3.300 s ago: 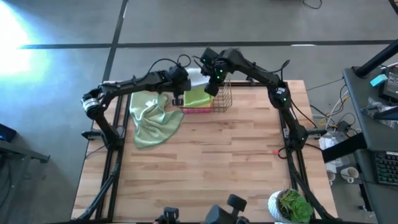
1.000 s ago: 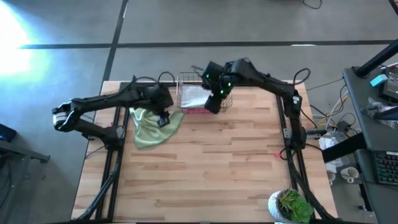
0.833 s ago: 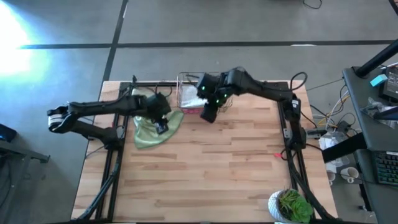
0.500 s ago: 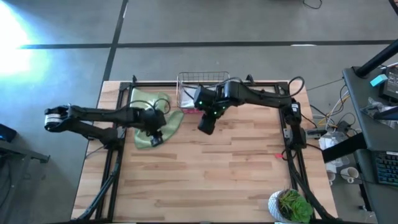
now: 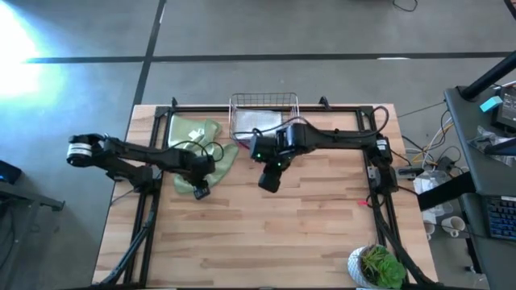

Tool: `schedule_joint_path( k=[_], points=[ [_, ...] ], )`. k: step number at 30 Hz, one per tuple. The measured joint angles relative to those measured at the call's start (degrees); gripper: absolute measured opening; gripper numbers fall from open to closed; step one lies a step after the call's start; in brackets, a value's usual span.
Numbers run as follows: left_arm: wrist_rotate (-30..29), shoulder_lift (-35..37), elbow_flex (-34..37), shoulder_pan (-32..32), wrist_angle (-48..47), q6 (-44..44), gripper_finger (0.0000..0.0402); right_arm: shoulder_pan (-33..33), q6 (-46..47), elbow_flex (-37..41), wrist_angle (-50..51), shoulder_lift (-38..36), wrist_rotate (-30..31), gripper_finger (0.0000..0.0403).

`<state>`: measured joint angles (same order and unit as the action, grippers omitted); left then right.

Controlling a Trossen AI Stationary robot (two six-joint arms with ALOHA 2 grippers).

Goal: Fold microfiber towels
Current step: Fold the light green microfiber cloth

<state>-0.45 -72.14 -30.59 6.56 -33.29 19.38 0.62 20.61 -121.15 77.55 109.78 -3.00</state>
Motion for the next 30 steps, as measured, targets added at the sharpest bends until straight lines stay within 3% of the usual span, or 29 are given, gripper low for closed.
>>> schedule_joint_path(
  k=[8,20,26,30],
  points=[
    [3.16,-4.17,-0.18,-6.41,2.30,5.77,0.0173,-2.72,2.65,2.61,-0.03,0.00,0.00,0.0078],
    [6.82,-4.83,-0.70,-25.25,12.19,9.09,0.0173,-3.62,2.86,3.11,-2.84,0.00,0.02,0.0074],
    [7.29,-8.26,-0.70,-31.45,14.27,19.26,0.0173,-3.64,0.60,3.11,-2.99,0.00,0.02,0.0077],
    [11.00,-9.95,-1.02,-34.88,18.61,21.19,0.0173,-3.62,-2.57,3.11,-2.98,0.00,0.03,0.0073]
  ],
)
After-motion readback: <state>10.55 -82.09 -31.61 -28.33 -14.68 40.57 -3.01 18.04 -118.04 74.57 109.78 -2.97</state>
